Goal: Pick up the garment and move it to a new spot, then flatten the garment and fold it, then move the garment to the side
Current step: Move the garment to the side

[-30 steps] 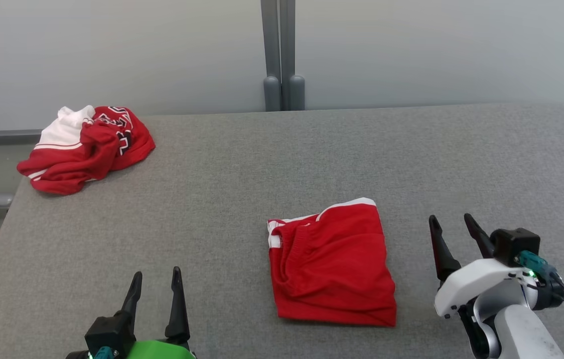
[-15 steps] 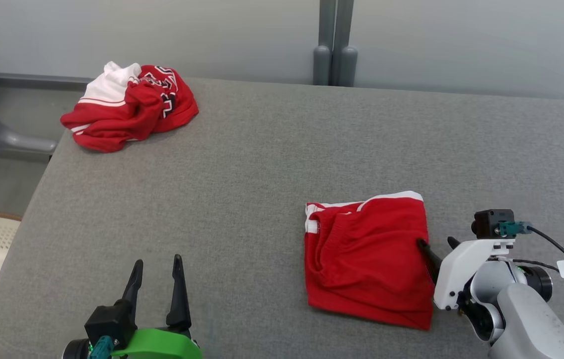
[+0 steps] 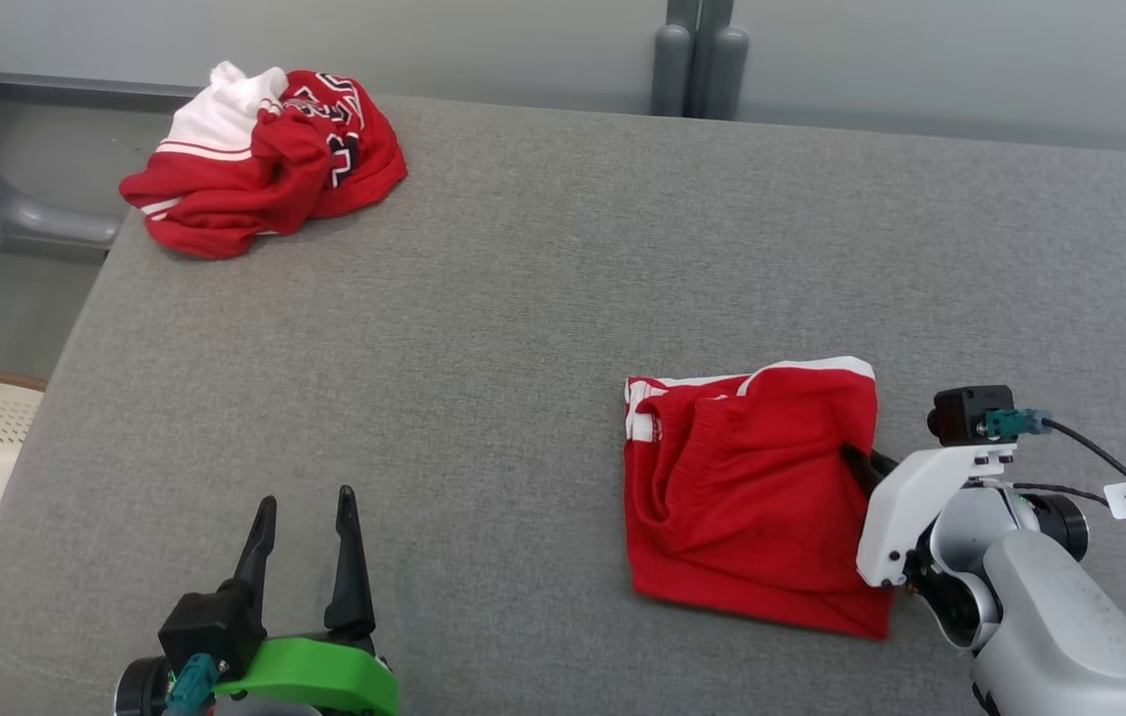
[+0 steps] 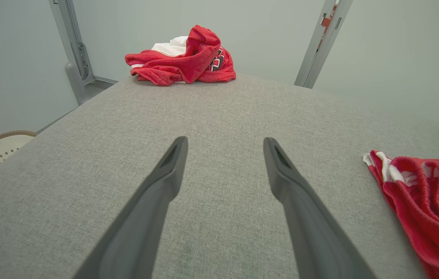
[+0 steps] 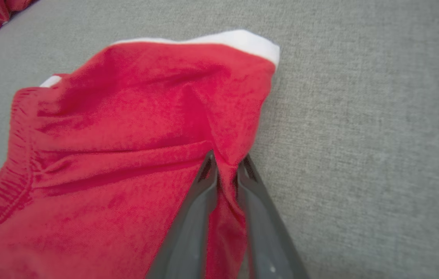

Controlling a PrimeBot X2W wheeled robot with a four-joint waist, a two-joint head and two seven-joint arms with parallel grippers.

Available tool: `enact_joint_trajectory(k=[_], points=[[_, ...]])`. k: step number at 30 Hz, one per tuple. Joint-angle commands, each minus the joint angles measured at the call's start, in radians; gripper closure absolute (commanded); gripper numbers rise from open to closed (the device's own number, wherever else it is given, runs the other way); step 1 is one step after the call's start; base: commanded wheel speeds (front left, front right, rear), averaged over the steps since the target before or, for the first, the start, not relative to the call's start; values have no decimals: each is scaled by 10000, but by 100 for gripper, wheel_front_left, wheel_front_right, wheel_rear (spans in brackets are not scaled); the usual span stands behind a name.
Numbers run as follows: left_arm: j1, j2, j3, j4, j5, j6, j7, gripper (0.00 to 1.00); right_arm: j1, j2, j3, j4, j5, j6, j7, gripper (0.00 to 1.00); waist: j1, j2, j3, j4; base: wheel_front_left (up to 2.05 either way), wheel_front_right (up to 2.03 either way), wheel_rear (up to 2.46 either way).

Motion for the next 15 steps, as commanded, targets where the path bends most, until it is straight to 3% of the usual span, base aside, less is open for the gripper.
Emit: enact_joint_trajectory(k=[1,8,15], points=[[-201,-2,34,-49,57,-7,-34,0,-182,-160,10,5,42,-12,-187,100,0,0,160,-369,0,0,0],[-421,6,111,-161,309,-86,-32,0,-718,-351,69,30,-23,-12,-873,100,0,0,588,-1716,0,0,0],[-873,281,87,-278,710,-211,-32,0,-1390,-463,-180,279,-133,-12,-1648,100,0,0,1316,-3960,0,0,0]])
